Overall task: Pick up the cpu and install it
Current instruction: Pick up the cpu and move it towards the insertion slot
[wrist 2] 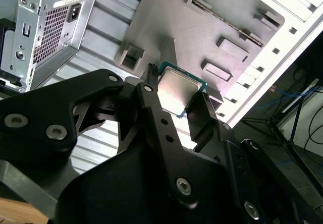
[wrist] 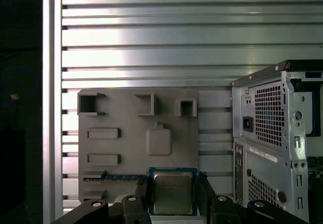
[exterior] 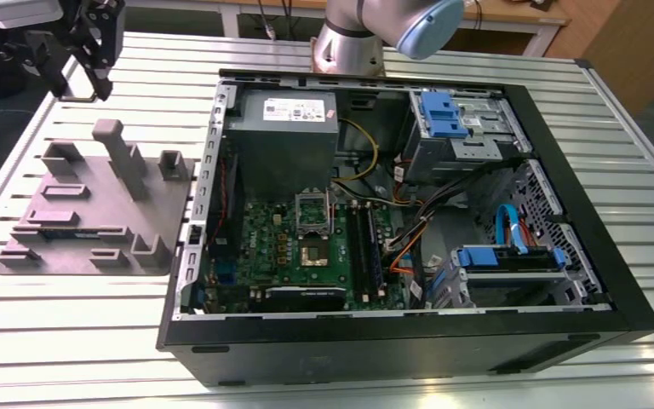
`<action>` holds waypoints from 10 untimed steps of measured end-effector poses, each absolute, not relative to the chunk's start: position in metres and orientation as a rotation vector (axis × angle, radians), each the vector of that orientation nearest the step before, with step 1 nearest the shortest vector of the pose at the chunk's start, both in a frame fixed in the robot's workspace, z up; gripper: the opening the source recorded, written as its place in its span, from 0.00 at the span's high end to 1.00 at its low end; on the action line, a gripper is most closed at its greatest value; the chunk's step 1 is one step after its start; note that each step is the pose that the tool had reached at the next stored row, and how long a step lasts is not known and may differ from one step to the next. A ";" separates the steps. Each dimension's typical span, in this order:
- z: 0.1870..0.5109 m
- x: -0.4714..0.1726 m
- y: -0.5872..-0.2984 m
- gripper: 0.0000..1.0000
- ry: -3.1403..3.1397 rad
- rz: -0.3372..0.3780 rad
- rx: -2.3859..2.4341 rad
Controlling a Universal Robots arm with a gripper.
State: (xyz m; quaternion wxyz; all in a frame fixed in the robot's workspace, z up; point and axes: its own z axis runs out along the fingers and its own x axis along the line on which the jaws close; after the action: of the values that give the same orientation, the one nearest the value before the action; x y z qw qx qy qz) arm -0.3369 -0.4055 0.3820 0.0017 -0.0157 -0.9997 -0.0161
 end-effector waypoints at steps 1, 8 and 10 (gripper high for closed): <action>0.382 -0.337 -0.406 0.53 -3.137 -0.051 -0.049; 0.382 -0.335 -0.406 0.53 -3.137 -0.051 -0.049; 0.382 -0.335 -0.406 0.53 -3.137 -0.051 -0.049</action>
State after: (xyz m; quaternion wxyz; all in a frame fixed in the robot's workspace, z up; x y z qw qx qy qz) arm -0.3346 -0.4056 0.3820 0.0017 -0.0157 -0.9997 -0.0162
